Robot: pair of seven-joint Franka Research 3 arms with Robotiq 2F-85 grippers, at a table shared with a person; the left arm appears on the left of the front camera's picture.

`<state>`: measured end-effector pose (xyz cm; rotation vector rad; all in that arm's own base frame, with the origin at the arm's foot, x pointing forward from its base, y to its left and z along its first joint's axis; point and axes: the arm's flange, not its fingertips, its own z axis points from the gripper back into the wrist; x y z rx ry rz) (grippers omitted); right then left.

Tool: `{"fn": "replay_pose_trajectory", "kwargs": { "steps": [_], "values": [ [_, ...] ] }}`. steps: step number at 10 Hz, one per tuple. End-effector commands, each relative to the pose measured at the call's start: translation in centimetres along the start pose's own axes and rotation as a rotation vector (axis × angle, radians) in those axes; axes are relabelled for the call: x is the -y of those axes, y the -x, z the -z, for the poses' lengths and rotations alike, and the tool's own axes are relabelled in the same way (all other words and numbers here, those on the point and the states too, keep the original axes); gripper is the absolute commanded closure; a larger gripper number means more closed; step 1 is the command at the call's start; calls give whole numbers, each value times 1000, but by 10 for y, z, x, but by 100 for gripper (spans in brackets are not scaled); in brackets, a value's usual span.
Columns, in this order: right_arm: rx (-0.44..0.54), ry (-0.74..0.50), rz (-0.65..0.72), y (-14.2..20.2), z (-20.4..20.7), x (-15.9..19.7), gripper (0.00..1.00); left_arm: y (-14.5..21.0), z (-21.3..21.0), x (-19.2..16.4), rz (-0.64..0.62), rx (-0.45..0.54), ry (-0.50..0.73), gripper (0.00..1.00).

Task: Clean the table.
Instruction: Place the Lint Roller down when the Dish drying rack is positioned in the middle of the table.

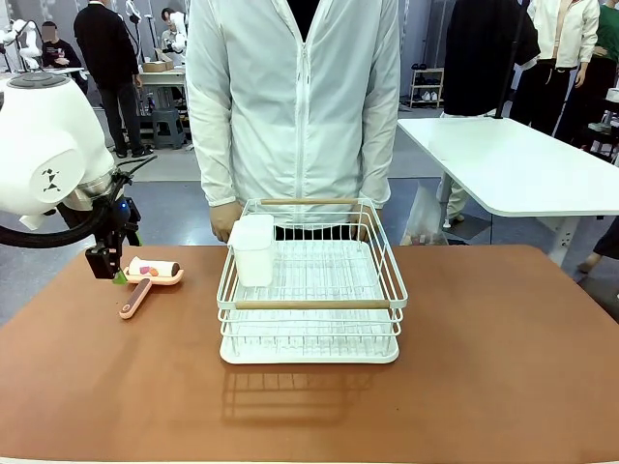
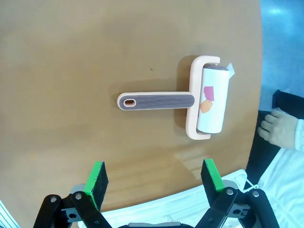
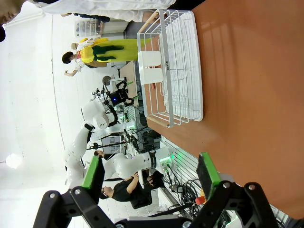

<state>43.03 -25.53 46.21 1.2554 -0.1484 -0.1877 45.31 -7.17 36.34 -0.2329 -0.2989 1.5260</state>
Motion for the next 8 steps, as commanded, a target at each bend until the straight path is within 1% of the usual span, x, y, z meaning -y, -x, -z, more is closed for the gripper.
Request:
{"fn": "replay_pose_trajectory", "kwargs": {
  "steps": [1, 8],
  "values": [
    [0, -3, -1, 2, 0, -3, 0, -1, 0, -1, 2, -7, 7, 0],
    [0, -3, -1, 2, 0, -3, 0, -1, 0, -1, 2, -7, 7, 0]
  ]
}}
